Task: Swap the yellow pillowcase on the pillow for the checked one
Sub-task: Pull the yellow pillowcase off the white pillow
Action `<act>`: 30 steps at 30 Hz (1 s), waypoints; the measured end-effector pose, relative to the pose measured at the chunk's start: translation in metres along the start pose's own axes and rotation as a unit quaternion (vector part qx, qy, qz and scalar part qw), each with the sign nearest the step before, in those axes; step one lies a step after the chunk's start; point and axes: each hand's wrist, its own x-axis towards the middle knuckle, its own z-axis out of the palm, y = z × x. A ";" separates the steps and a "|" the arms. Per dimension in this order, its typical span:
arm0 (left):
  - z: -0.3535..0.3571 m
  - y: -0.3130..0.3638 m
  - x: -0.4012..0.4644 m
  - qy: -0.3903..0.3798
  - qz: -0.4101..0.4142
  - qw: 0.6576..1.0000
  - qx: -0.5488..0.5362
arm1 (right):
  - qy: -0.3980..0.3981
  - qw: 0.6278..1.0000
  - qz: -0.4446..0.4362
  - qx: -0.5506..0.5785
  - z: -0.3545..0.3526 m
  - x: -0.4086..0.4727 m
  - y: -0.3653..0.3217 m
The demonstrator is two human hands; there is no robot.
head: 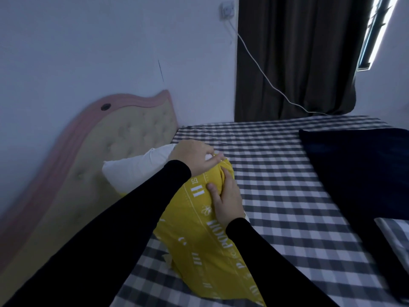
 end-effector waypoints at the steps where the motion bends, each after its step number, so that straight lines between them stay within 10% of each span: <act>1: 0.000 0.001 -0.002 0.003 -0.019 1.000 -0.010 | 0.009 1.000 -0.004 0.011 0.002 -0.001 0.000; 17: -0.108 -0.091 0.006 0.158 -0.237 0.954 -0.096 | 0.037 0.973 -0.027 -0.226 -0.091 0.054 -0.036; 23: -0.008 -0.059 -0.053 0.019 -0.334 0.922 -0.193 | -0.092 0.928 -0.049 -0.357 -0.099 0.056 -0.029; 30: 0.085 -0.013 -0.112 -0.163 -0.255 0.953 -0.015 | -0.160 0.906 0.033 -0.392 -0.057 0.008 0.050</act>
